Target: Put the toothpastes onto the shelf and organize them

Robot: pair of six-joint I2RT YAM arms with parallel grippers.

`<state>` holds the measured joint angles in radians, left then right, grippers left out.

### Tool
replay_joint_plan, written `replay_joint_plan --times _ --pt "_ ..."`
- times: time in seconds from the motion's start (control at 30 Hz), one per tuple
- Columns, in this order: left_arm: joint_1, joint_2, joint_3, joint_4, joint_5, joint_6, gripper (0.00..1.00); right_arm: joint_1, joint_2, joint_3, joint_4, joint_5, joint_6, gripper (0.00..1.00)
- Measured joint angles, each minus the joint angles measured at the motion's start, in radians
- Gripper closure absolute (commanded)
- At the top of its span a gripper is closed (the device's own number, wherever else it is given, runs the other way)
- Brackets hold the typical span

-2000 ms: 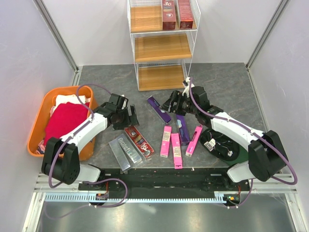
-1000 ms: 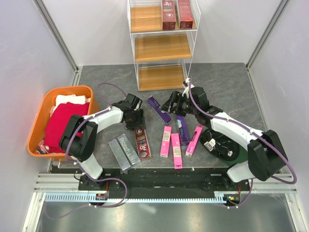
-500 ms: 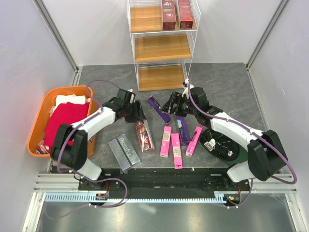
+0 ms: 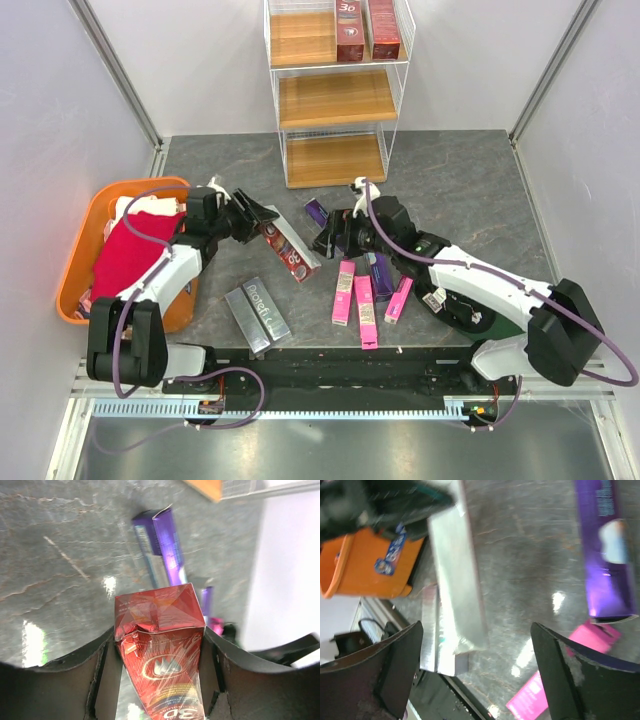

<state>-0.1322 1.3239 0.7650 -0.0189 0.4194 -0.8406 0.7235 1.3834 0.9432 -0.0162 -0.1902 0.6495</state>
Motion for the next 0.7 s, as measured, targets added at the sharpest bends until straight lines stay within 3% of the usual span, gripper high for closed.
replay_joint_plan --times 0.3,0.47,0.53,0.7 --pt "0.037 -0.003 -0.017 0.14 0.1 -0.137 0.62 0.169 -0.023 0.006 0.0 0.114 -0.051 0.03" --pt "0.037 -0.016 -0.017 0.156 0.115 -0.161 0.62 0.198 -0.023 0.006 0.0 0.181 -0.063 0.12" --pt "0.037 -0.022 -0.017 0.161 0.119 -0.167 0.62 0.198 -0.018 0.006 0.0 0.202 -0.065 0.24" --pt "0.037 -0.031 -0.019 0.18 0.136 -0.184 0.61 0.198 0.011 0.006 0.003 0.225 -0.075 0.37"
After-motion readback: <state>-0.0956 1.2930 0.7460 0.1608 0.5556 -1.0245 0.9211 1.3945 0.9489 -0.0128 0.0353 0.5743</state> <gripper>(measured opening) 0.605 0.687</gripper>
